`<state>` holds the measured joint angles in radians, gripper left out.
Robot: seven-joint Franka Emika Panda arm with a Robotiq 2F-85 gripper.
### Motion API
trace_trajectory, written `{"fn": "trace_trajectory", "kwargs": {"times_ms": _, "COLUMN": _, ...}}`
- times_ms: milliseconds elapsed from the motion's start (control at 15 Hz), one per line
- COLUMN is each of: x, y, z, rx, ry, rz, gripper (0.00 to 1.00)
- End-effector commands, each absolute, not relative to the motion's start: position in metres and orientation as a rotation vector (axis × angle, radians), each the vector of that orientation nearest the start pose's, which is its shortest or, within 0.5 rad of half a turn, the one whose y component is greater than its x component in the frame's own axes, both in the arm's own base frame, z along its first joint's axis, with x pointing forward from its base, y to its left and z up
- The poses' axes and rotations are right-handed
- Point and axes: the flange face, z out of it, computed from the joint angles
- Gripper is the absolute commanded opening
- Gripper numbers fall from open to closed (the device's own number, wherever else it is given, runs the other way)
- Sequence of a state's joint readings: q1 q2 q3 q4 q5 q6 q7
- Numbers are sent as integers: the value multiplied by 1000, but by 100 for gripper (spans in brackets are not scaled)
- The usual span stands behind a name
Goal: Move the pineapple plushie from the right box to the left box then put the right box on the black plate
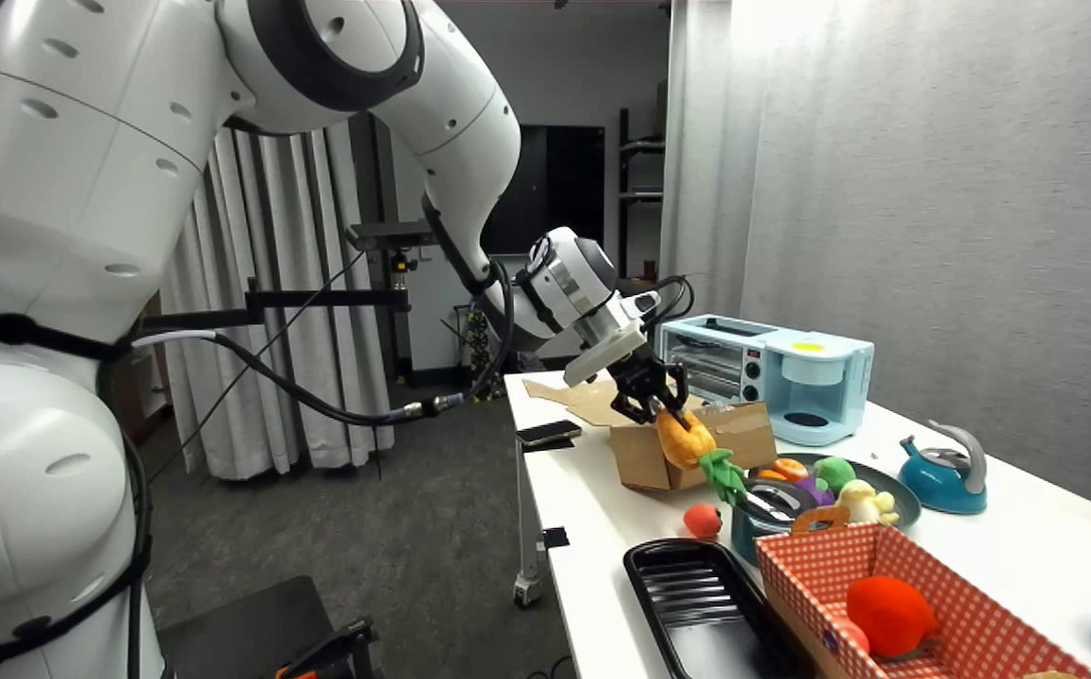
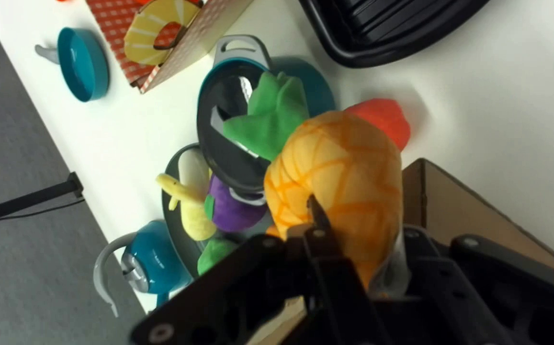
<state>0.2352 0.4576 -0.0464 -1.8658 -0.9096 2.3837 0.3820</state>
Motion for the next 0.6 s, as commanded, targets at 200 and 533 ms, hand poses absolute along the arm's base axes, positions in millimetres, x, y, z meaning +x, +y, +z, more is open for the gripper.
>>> {"fn": "trace_trajectory", "kwargs": {"times_ms": 200, "x": 648, "y": 121, "z": 300, "rx": 2265, "ry": 548, "rz": 508, "gripper": 6}}
{"fn": "trace_trajectory", "kwargs": {"times_ms": 533, "x": 650, "y": 124, "z": 299, "rx": 2226, "ry": 566, "rz": 610, "gripper": 6}}
